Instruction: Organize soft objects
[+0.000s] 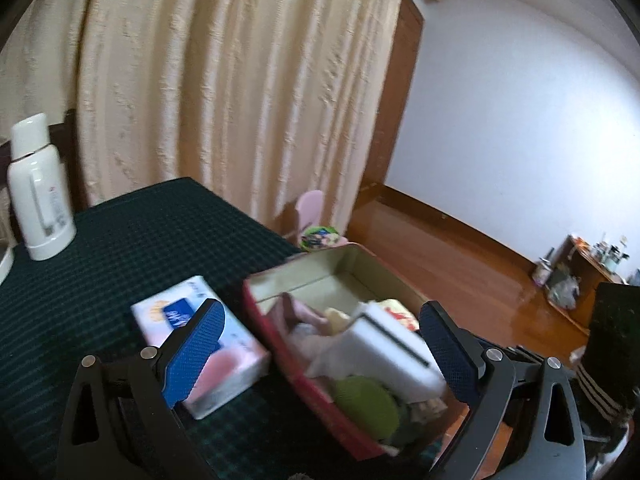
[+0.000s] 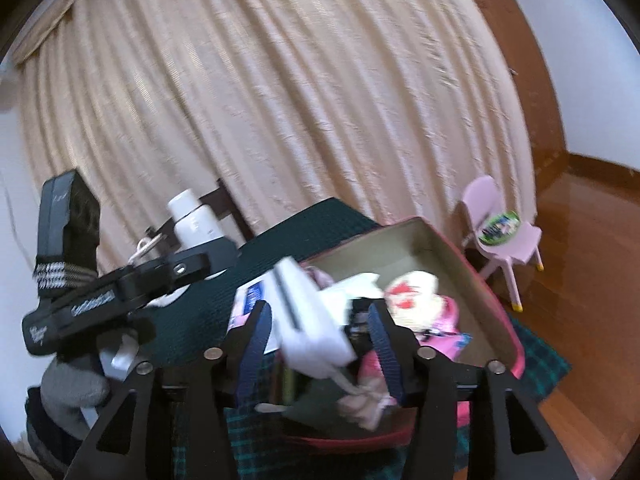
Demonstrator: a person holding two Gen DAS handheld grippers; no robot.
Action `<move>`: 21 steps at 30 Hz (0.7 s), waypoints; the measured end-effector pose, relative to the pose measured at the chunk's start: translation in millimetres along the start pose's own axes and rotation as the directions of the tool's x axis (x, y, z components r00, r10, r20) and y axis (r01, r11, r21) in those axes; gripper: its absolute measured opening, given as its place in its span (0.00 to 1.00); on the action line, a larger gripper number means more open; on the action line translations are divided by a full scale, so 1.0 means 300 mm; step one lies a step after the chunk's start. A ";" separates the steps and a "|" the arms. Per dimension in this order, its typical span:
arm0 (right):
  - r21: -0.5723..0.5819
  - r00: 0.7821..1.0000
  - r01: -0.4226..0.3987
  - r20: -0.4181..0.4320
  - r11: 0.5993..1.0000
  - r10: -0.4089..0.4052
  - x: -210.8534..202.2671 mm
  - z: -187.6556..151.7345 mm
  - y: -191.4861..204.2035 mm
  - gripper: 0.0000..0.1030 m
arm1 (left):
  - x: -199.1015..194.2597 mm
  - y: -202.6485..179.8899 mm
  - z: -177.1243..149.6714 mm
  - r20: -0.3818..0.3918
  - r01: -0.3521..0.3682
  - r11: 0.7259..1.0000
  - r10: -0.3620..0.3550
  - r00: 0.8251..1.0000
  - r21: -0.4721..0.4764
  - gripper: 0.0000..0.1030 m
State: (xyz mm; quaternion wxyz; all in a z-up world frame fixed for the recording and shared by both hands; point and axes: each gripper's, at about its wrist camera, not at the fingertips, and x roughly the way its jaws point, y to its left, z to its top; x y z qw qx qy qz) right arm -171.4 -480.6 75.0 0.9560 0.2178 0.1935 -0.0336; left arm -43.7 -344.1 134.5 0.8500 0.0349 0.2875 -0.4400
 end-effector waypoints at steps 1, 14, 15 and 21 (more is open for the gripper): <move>-0.021 1.000 -0.002 -0.005 1.000 0.002 0.007 0.000 0.016 0.54 | -0.010 0.008 -0.005 0.004 -0.011 1.000 0.011 1.000 -0.003 0.95; 0.058 0.981 0.138 -0.143 0.989 -0.128 0.143 0.014 -0.084 0.54 | -0.023 0.080 -0.071 -0.026 -0.046 0.998 0.045 0.999 -0.049 0.95; 0.063 0.979 0.155 -0.145 0.986 -0.145 0.145 0.019 -0.093 0.54 | -0.022 0.082 -0.074 -0.028 -0.046 0.998 0.045 0.999 -0.051 0.95; 0.072 0.965 0.211 -0.174 0.975 -0.196 0.175 0.036 -0.119 0.54 | -0.016 0.071 -0.086 -0.040 -0.040 0.998 0.038 0.998 -0.048 0.95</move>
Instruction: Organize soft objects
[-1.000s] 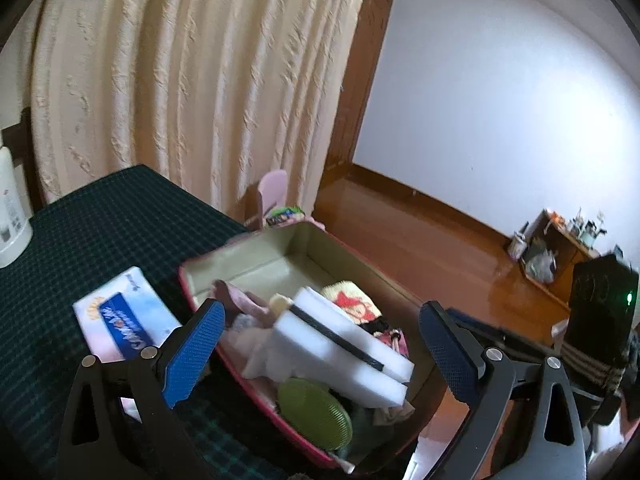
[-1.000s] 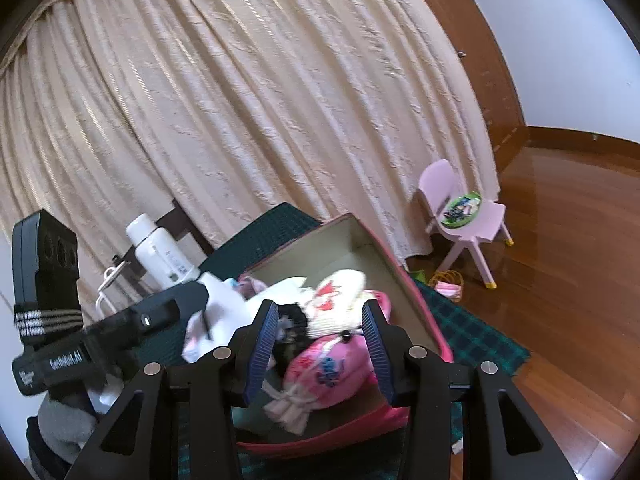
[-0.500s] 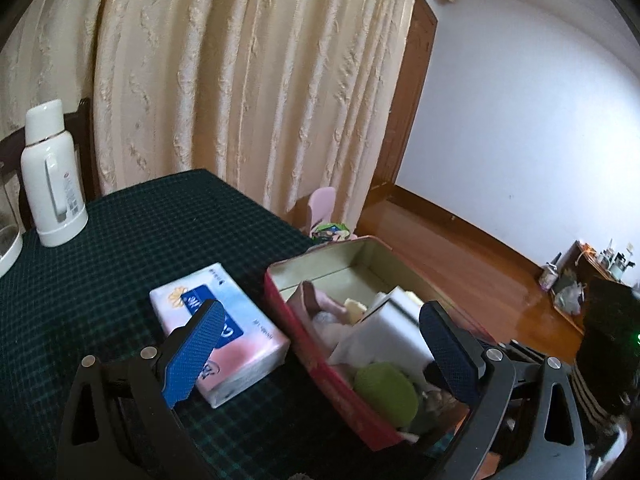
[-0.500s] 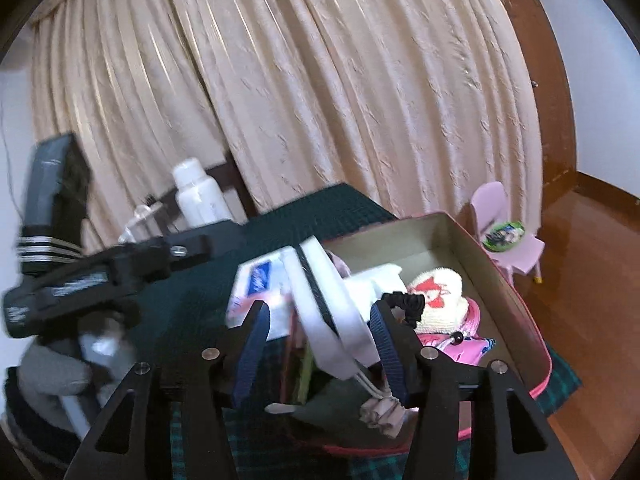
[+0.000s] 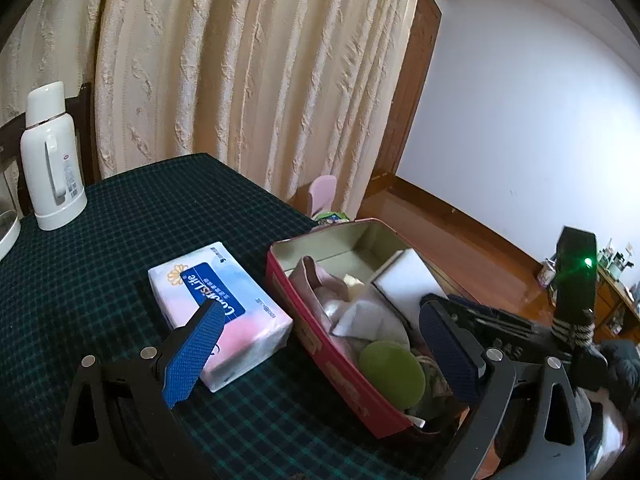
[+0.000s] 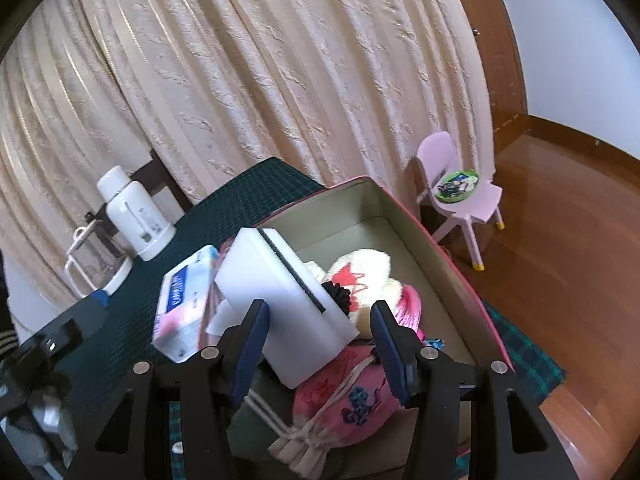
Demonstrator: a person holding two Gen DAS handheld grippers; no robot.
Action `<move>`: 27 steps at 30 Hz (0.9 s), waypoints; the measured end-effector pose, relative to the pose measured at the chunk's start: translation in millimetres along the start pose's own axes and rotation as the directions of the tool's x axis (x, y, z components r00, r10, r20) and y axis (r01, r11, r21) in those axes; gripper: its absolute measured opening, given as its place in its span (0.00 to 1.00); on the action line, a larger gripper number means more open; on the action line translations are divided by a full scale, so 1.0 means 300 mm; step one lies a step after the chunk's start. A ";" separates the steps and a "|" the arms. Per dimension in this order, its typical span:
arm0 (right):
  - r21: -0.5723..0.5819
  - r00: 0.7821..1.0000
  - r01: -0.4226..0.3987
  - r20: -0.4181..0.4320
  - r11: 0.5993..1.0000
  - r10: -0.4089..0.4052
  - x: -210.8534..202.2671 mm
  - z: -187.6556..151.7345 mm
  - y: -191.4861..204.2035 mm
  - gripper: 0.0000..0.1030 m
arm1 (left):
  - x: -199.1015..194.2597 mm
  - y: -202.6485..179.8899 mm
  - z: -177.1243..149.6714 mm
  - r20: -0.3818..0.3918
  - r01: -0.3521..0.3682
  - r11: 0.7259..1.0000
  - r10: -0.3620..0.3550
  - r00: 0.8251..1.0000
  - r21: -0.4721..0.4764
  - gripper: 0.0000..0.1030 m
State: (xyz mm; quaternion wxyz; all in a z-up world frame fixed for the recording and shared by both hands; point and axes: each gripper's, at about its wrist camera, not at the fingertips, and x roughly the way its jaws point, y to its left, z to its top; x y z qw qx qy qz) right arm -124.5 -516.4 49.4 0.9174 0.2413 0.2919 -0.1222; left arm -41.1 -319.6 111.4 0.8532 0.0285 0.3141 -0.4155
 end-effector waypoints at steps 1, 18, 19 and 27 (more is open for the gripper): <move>-0.003 1.000 0.014 -0.001 1.000 -0.014 0.006 0.004 0.001 0.54 | 0.000 -0.002 -0.001 -0.002 0.001 1.000 -0.001 1.000 0.001 0.95; -0.004 0.998 0.064 -0.014 0.998 -0.064 0.025 0.021 -0.011 0.60 | 0.000 -0.028 -0.068 -0.037 0.006 1.000 -0.006 0.999 0.012 0.97; 0.003 0.998 0.055 -0.014 0.998 -0.055 0.018 0.019 -0.015 0.60 | 0.000 -0.026 -0.072 -0.037 0.006 1.000 -0.005 0.999 0.012 0.97; -0.033 0.998 0.030 0.060 0.999 -0.028 -0.082 -0.002 0.010 0.62 | -0.014 -0.027 -0.079 -0.028 -0.012 1.000 0.012 1.000 0.008 0.98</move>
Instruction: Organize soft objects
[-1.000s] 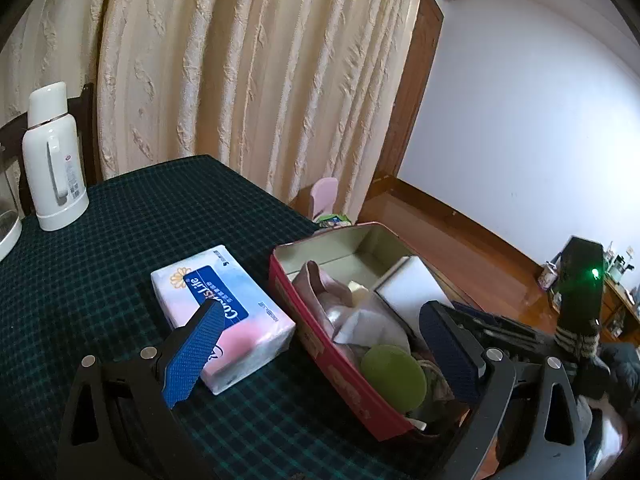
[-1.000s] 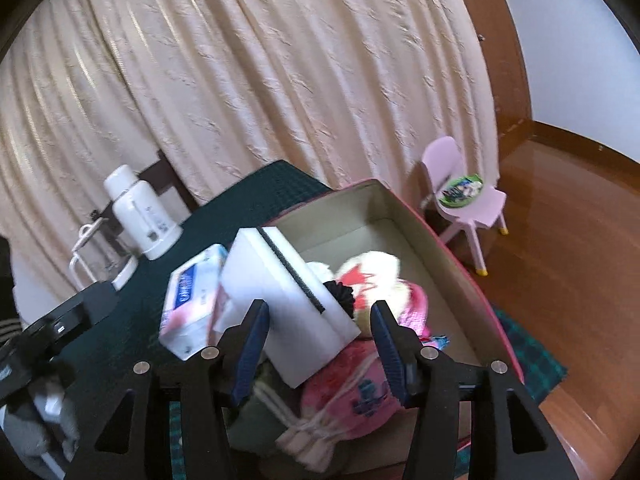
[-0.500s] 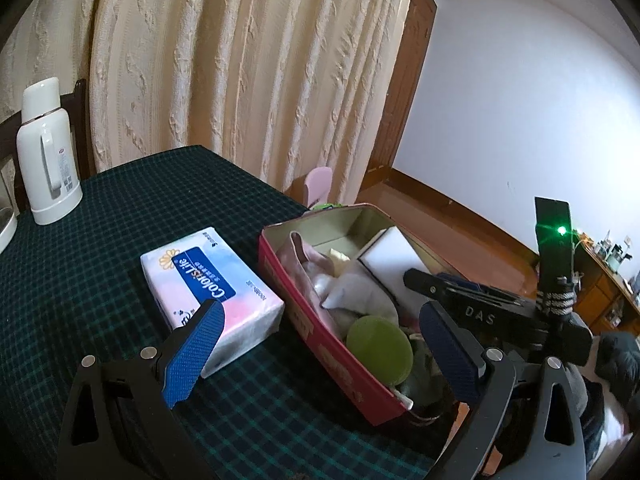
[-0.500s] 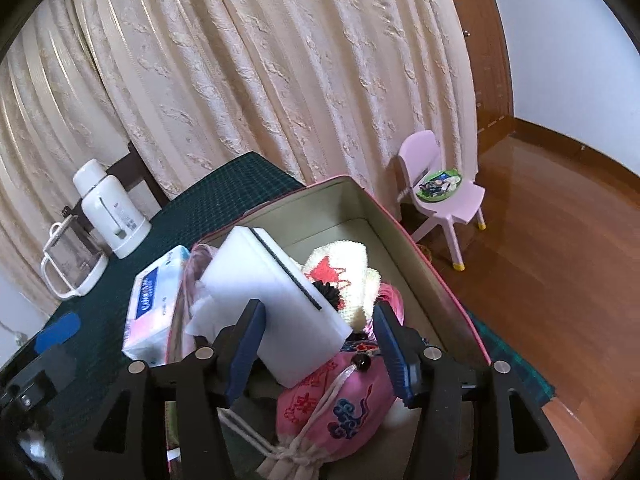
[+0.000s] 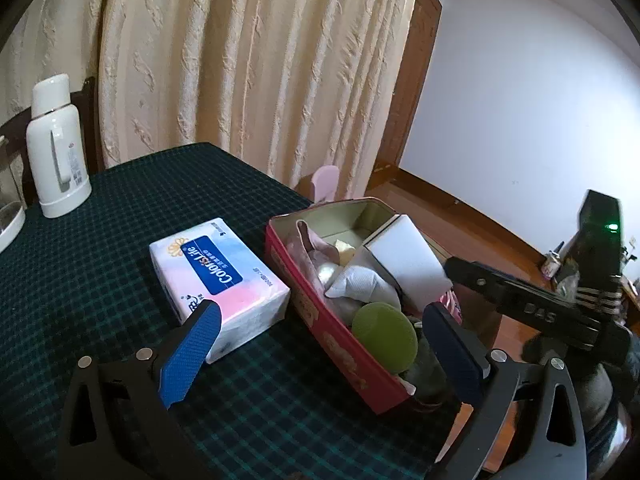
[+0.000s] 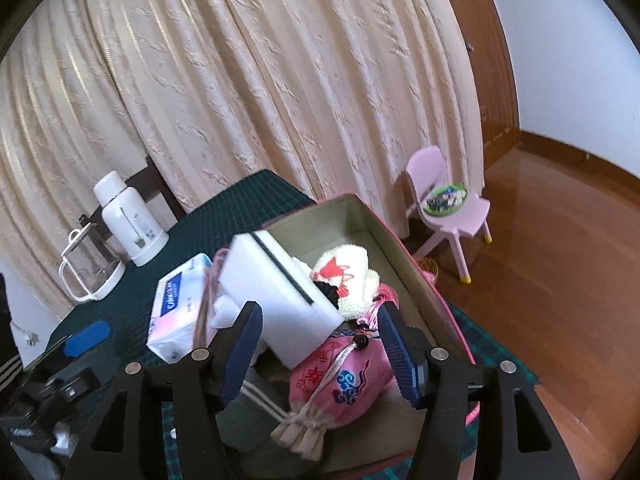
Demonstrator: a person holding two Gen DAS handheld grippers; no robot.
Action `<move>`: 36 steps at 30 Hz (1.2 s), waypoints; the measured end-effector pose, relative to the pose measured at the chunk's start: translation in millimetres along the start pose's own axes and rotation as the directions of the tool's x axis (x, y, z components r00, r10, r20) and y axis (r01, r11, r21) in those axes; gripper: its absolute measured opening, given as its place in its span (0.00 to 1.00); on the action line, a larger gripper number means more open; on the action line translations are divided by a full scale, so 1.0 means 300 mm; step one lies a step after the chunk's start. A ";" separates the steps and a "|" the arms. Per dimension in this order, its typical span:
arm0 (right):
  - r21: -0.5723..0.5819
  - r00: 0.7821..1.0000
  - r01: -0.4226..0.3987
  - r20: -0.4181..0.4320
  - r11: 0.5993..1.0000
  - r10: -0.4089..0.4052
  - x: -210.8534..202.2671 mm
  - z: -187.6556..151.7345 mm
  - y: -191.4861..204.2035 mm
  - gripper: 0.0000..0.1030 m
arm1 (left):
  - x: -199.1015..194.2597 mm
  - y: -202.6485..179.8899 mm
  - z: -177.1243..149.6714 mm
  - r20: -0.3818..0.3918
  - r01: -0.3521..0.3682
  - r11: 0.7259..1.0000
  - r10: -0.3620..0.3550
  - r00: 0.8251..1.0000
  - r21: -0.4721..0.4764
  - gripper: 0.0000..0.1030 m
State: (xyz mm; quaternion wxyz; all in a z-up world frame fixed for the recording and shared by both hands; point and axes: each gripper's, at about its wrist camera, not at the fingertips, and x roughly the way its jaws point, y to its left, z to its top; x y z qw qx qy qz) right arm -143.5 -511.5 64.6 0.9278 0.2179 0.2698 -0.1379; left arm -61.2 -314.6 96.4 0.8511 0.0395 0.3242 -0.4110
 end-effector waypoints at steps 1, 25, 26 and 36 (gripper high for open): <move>-0.009 1.000 0.002 0.010 1.000 -0.002 -0.011 0.001 0.005 0.62 | -0.004 -0.002 -0.001 0.003 -0.005 1.000 0.005 1.000 0.002 0.98; -0.215 0.990 0.105 0.115 0.971 -0.082 -0.153 -0.104 0.068 1.00 | -0.050 -0.110 -0.040 0.052 -0.306 0.948 0.302 0.952 0.092 1.00; -0.228 0.989 0.110 0.120 0.967 -0.084 -0.157 -0.106 0.076 1.00 | -0.051 -0.117 -0.042 0.059 -0.335 0.936 0.331 0.942 0.104 1.00; -0.264 0.988 0.120 0.128 0.957 -0.088 -0.169 -0.118 0.098 1.00 | -0.036 -0.154 -0.061 0.067 -0.418 0.892 0.413 0.908 0.169 1.00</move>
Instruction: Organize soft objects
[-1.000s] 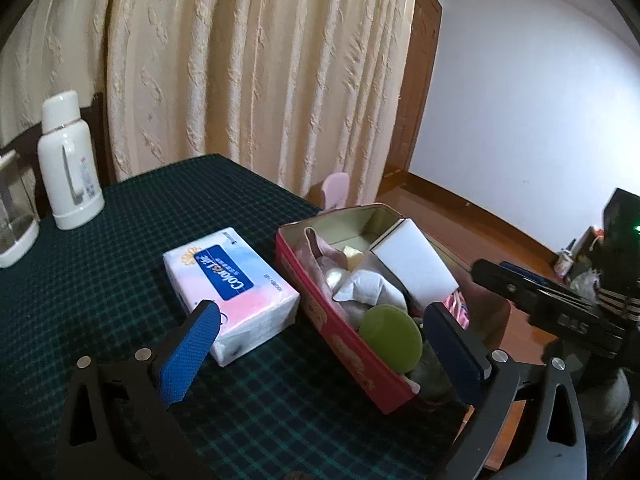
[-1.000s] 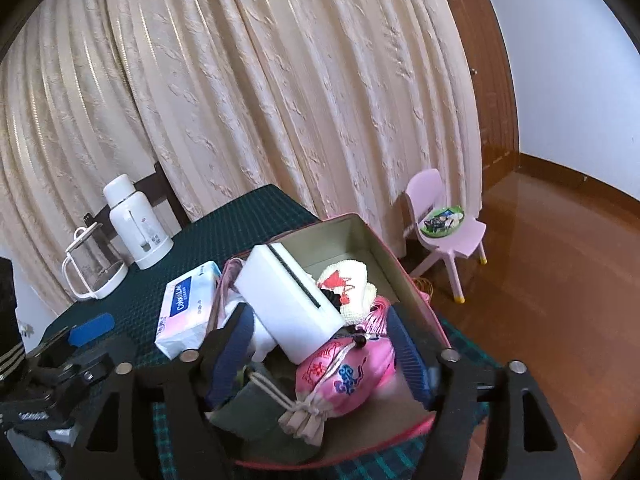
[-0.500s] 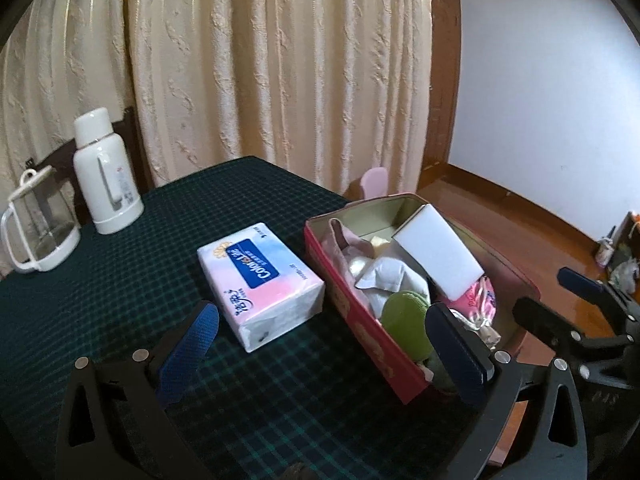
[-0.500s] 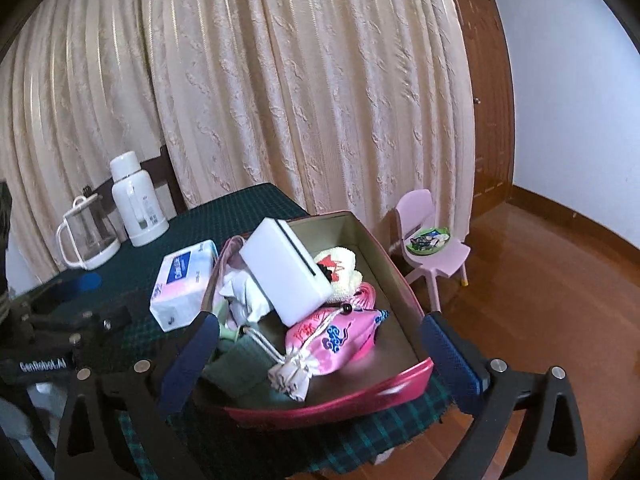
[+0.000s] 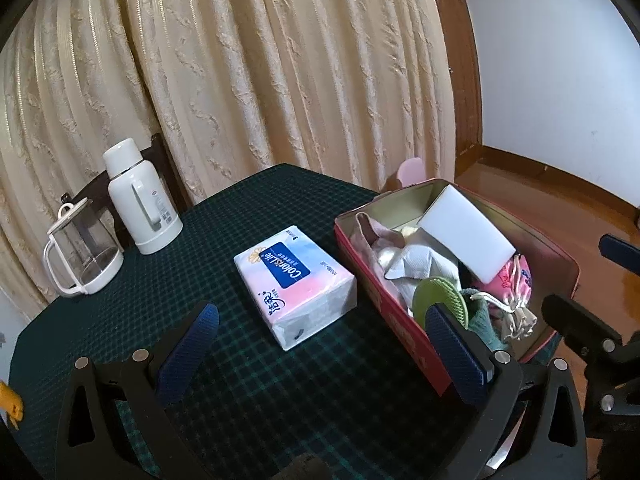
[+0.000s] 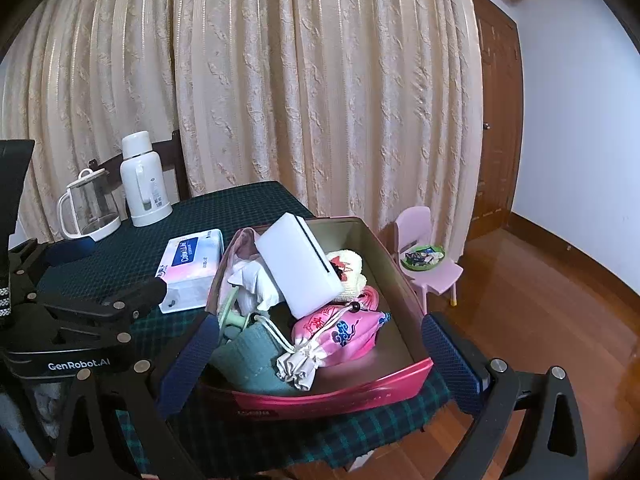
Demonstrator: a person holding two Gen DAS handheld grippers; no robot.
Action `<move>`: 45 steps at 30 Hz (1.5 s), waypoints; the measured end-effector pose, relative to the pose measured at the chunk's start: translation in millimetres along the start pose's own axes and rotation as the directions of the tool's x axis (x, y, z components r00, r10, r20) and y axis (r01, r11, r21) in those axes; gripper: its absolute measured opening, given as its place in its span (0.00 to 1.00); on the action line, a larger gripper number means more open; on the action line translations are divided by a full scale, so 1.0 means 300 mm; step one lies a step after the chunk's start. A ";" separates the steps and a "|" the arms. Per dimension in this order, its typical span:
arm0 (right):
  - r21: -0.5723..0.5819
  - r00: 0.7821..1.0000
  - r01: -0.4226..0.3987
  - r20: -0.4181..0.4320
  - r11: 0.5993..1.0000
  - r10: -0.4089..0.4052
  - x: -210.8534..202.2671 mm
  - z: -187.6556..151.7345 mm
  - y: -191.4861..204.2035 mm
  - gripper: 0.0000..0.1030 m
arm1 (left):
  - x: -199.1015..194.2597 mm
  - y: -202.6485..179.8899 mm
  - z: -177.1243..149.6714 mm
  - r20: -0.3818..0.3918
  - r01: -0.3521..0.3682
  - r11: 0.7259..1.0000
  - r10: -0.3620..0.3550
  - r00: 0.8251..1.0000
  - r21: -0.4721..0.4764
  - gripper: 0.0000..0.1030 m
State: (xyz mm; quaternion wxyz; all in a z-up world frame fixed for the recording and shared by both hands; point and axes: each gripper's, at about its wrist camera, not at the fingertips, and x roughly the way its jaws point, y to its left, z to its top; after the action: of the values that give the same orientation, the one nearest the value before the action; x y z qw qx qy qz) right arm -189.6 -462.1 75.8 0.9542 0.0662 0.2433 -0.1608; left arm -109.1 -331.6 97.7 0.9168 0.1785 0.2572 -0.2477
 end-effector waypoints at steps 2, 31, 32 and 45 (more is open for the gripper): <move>0.006 1.000 0.000 0.000 1.000 0.000 -0.001 0.000 -0.004 1.00 | 0.006 -0.001 0.000 -0.007 -0.009 1.000 0.009 1.000 0.000 1.00; 0.050 1.000 0.005 -0.022 0.999 -0.004 0.016 -0.009 -0.048 1.00 | 0.046 -0.024 -0.018 -0.057 0.002 1.000 -0.001 0.998 0.020 1.00; 0.050 1.000 0.006 -0.024 0.999 -0.004 0.017 -0.010 -0.049 1.00 | 0.047 -0.025 -0.019 -0.059 0.003 1.000 -0.001 0.998 0.020 1.00; 0.043 0.999 0.017 -0.031 0.999 -0.015 0.025 -0.011 -0.060 1.00 | 0.062 -0.040 -0.016 -0.075 0.013 0.999 -0.010 0.997 0.037 1.00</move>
State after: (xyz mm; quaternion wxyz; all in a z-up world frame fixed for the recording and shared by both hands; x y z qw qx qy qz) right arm -191.0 -480.2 68.3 0.9474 0.0873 0.2549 -0.1726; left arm -103.5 -345.9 81.0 0.9017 0.2031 0.2876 -0.2508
